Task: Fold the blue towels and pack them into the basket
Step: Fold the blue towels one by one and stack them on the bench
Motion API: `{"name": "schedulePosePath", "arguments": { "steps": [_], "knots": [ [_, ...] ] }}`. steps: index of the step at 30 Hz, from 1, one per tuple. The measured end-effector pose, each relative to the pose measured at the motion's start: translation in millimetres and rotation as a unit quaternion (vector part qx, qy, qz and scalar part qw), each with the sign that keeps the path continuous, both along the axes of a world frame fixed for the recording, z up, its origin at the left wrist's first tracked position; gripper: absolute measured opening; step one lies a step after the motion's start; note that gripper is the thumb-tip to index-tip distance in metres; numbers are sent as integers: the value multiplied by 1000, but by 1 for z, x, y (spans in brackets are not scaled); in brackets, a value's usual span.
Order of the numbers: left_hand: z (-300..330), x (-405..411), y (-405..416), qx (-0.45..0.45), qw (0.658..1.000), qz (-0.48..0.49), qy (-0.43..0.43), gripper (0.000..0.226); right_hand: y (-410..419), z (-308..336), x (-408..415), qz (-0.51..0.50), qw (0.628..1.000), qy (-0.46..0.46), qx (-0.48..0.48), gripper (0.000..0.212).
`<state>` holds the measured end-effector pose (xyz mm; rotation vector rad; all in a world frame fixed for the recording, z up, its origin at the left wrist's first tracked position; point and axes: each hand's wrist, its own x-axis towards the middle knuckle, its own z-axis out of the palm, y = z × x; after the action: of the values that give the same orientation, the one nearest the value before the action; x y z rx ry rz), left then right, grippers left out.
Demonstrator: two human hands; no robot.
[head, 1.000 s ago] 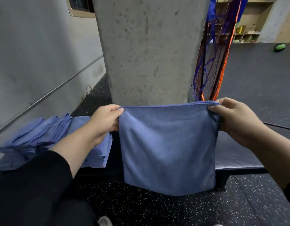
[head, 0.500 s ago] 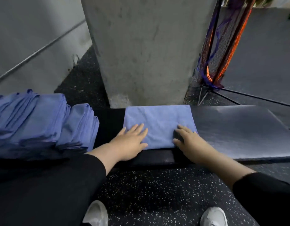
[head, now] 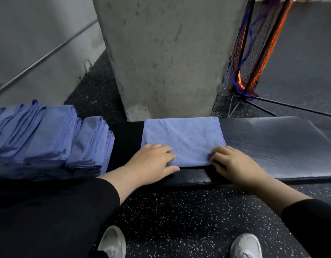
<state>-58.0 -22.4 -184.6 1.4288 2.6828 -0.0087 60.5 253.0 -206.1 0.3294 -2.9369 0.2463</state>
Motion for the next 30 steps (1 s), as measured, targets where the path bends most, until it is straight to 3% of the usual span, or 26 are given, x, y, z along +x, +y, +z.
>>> {"name": "schedulePosePath", "arguments": {
  "steps": [4,8,11,13,15,21,25,30],
  "knots": [
    [3,14,28,-1,999,44,-19,51,-13,14,-11,-133,990,-38,-41,8],
    [3,3,35,36,990,131,28,3,-6,20,-18,-167,981,-59,-83,11],
    [10,-10,20,63,984,162,24,20,1,14,-11,-106,993,-42,-18,6],
    [11,-18,8,56,984,165,16,25,7,7,-6,-69,996,-47,15,17],
    [8,-25,-7,45,984,170,3,27,16,2,-4,-59,997,-51,8,26],
    [10,-33,-36,86,983,154,-56,22,30,17,0,-62,998,-12,-30,20],
    [22,-23,-49,72,983,115,-125,25,23,41,16,-93,987,-110,-66,3],
    [41,-14,-59,98,948,137,-272,36,24,64,29,-137,954,-204,-171,17]
  ]
}}
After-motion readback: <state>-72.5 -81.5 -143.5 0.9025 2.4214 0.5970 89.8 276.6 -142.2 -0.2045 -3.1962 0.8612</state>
